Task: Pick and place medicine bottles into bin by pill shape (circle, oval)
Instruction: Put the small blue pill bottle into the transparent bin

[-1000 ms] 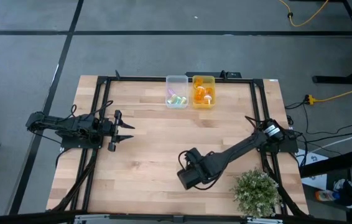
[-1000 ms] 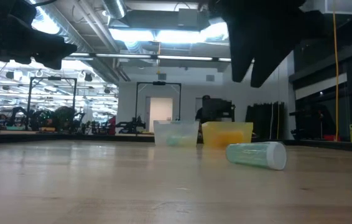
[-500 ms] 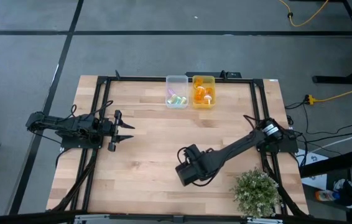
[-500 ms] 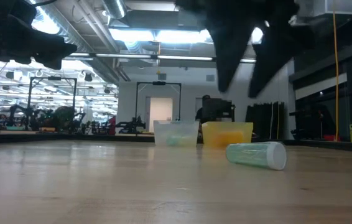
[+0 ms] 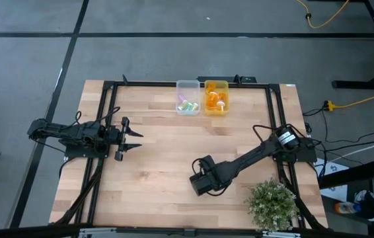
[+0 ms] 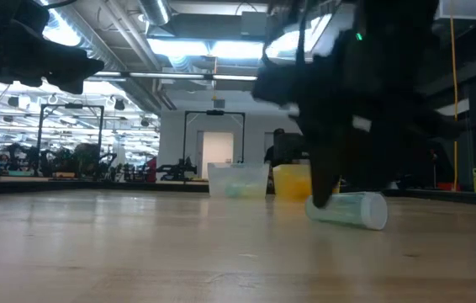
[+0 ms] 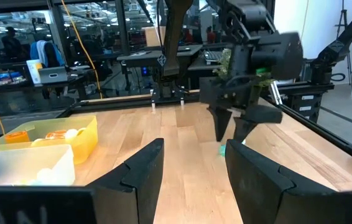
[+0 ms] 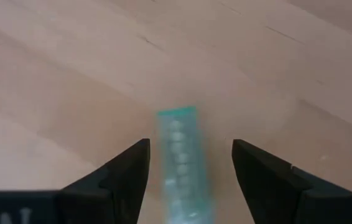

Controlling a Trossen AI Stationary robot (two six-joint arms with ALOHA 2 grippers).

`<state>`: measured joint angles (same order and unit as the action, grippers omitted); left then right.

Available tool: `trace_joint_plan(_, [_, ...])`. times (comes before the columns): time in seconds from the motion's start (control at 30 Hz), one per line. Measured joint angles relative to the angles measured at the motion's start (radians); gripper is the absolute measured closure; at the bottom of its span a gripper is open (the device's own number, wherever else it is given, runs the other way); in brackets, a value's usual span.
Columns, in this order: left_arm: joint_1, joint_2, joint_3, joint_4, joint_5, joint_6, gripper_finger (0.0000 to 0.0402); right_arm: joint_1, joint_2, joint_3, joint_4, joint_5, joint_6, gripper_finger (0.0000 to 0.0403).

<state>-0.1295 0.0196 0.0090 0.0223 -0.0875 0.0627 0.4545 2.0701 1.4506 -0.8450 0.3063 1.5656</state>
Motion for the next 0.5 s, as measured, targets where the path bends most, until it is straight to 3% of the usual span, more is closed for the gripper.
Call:
trace_joint_plan(0.2, [0.0,0.0,0.0,0.0,0.0,0.0,0.0237,0.001,-0.007,-0.078,0.052,0.001,0.023,0.0173])
trace_joint_plan(0.5, [0.0,0.0,0.0,0.0,0.0,0.0,0.0237,0.001,-0.006,-0.084,0.061,0.001,0.023,0.0189])
